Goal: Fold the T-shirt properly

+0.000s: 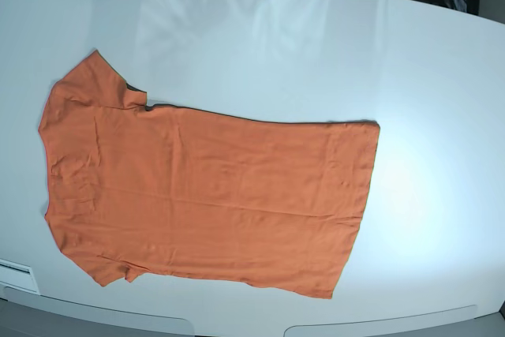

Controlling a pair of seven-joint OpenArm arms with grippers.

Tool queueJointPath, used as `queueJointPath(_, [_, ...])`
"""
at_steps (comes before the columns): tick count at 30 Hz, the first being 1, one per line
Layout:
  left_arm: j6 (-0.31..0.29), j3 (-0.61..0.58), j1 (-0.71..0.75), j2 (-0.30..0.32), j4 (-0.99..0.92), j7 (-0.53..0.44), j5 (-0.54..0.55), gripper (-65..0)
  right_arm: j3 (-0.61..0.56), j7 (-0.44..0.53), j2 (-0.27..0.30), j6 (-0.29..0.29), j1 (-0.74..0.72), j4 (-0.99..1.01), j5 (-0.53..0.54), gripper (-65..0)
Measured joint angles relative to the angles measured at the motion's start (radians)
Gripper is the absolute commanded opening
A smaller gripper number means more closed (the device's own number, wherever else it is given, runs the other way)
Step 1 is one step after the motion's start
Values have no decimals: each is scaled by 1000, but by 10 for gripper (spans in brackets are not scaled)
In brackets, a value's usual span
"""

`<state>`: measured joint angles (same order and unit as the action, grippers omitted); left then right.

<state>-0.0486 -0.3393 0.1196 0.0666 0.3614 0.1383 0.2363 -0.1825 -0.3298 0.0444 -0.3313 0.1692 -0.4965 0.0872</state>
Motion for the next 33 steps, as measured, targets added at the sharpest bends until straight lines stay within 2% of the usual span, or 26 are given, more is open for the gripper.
queueJointPath(5, [0, 0, 0, 0, 2, 0, 0, -650, 0, 0, 0, 10, 0, 0, 0, -650])
queueJointPath(14, [0, 0, 0, 0, 2, -3, 0, -650, 0, 0, 0, 127, 2, -27, -65, -650])
queueJointPath(30, [0, 0, 0, 0, 3, -4, 0, -650, 0, -1, 0, 110, 2, -29, -65, -650])
queueJointPath(33, [0, 0, 9, 6, 40, 40, -19, -650, 0, -39, 0, 110, 3, -45, -63, -650])
